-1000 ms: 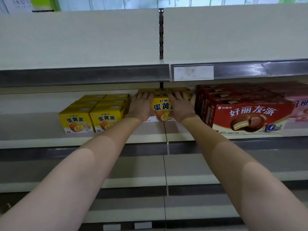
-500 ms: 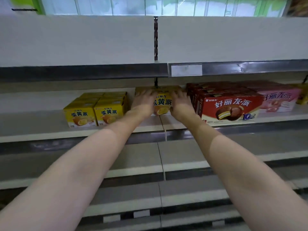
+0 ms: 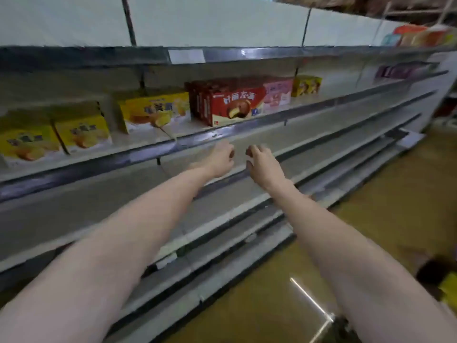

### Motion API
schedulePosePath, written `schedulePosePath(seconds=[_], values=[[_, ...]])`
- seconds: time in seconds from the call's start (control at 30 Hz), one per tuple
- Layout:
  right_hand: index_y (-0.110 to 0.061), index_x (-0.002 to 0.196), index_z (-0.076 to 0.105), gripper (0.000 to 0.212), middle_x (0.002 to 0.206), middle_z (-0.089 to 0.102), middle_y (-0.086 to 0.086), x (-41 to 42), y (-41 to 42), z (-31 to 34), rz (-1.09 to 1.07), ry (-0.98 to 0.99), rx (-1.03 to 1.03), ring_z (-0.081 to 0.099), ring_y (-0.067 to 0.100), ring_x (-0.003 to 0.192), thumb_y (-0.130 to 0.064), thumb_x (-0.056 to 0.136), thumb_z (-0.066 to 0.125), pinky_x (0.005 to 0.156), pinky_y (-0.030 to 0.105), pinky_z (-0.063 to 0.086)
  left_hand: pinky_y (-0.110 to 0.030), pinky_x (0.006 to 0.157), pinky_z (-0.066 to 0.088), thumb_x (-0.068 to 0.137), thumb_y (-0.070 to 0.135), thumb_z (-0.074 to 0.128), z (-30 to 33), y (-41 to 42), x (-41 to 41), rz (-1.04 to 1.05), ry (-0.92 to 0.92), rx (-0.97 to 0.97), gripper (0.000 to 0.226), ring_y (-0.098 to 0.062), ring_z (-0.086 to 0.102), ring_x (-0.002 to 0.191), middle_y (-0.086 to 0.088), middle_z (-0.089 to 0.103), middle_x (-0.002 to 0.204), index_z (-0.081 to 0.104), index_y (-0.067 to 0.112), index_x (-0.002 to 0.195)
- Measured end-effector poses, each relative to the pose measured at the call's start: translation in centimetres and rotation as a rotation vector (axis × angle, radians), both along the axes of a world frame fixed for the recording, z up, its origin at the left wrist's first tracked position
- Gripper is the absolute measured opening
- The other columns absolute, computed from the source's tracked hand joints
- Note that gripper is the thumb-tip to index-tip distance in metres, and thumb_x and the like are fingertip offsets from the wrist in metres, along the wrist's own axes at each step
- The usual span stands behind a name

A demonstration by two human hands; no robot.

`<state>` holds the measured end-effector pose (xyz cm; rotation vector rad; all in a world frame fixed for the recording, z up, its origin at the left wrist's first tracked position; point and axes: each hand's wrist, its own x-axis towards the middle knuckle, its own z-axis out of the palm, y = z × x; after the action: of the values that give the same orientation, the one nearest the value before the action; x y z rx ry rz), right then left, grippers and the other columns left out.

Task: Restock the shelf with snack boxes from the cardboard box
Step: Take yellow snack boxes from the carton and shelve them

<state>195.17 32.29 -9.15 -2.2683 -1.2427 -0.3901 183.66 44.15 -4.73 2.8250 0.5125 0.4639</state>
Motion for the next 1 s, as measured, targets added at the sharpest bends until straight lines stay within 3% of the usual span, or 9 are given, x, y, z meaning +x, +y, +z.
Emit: schedulePosePath(seconds=[0.1, 0.27, 0.37, 0.5, 0.63, 0.7, 0.8, 1.0], values=[[-0.004, 0.116, 0.055, 0.025, 0.112, 0.056, 0.017, -0.7, -8.6, -2.7, -0.146, 0.028, -0.042, 0.052, 0.036, 0.106, -0.01, 0.093, 0.054, 0.083, 0.04, 0.044, -0.035, 0.068, 0.039, 0.089, 0.008, 0.057, -2.9, -6.6, 1.8, -0.162, 0.039, -0.083, 0.011, -0.034, 0.063, 0.088, -0.022, 0.067, 0.092, 0.065, 0.001, 0.088], [-0.012, 0.101, 0.048, 0.005, 0.104, 0.052, 0.01, -2.6, -22.7, -5.7, -0.357, 0.161, -0.136, 0.051, 0.032, 0.1, -0.015, 0.097, 0.05, 0.074, 0.036, 0.041, -0.038, 0.076, 0.053, 0.091, 0.019, 0.051, -6.6, -18.4, 2.8, -0.351, 0.123, -0.056, 0.013, -0.032, 0.063, 0.094, -0.012, 0.067, 0.1, 0.061, 0.013, 0.098], [-0.013, 0.099, 0.052, 0.008, 0.103, 0.056, 0.01, -3.6, -30.0, -7.7, -0.526, 0.199, -0.112, 0.054, 0.032, 0.1, -0.016, 0.093, 0.056, 0.073, 0.034, 0.04, -0.035, 0.077, 0.051, 0.093, 0.02, 0.05, -8.7, -25.2, 3.6, -0.445, 0.146, -0.055, 0.014, -0.03, 0.063, 0.098, -0.008, 0.066, 0.105, 0.062, 0.015, 0.099], [-0.009, 0.109, 0.057, 0.02, 0.11, 0.058, 0.013, -4.6, -38.8, -10.3, -0.7, 0.254, -0.133, 0.055, 0.033, 0.108, -0.016, 0.09, 0.06, 0.086, 0.04, 0.045, -0.038, 0.082, 0.053, 0.089, 0.02, 0.054, -11.4, -33.6, 5.6, -0.609, 0.175, -0.075, 0.024, -0.03, 0.063, 0.103, -0.009, 0.066, 0.111, 0.062, 0.015, 0.11], [-0.011, 0.108, 0.056, 0.018, 0.109, 0.058, 0.014, -4.6, -46.6, -12.5, -0.825, 0.296, -0.106, 0.054, 0.036, 0.107, -0.019, 0.093, 0.057, 0.085, 0.043, 0.045, -0.039, 0.082, 0.055, 0.087, 0.023, 0.055, -13.3, -41.8, 7.6, -0.736, 0.216, -0.132, 0.022, -0.03, 0.064, 0.1, -0.009, 0.068, 0.108, 0.063, 0.016, 0.106], [-0.012, 0.108, 0.056, 0.016, 0.109, 0.058, 0.013, -4.2, -50.2, -13.6, -0.87, 0.342, -0.091, 0.054, 0.035, 0.106, -0.019, 0.094, 0.055, 0.084, 0.044, 0.046, -0.039, 0.078, 0.055, 0.089, 0.03, 0.056, -14.4, -45.6, 8.7, -0.782, 0.232, -0.15, 0.018, -0.03, 0.065, 0.096, -0.006, 0.069, 0.104, 0.062, 0.018, 0.1], [-0.013, 0.111, 0.057, 0.02, 0.112, 0.057, 0.011, -3.5, -55.2, -15.1, -0.946, 0.399, -0.083, 0.052, 0.032, 0.108, -0.011, 0.092, 0.054, 0.083, 0.04, 0.043, -0.033, 0.071, 0.046, 0.089, 0.024, 0.053, -16.0, -50.7, 10.6, -0.818, 0.267, -0.111, 0.015, -0.029, 0.062, 0.099, -0.005, 0.065, 0.106, 0.059, 0.018, 0.102], [-0.014, 0.114, 0.057, 0.022, 0.116, 0.057, 0.009, -1.1, -63.1, -18.0, -1.01, 0.505, -0.034, 0.052, 0.029, 0.112, -0.016, 0.092, 0.057, 0.086, 0.038, 0.045, -0.041, 0.086, 0.052, 0.09, 0.019, 0.051, -19.4, -57.6, 14.9, -0.814, 0.335, -0.091, 0.032, -0.027, 0.059, 0.111, -0.004, 0.062, 0.124, 0.057, 0.021, 0.122]])
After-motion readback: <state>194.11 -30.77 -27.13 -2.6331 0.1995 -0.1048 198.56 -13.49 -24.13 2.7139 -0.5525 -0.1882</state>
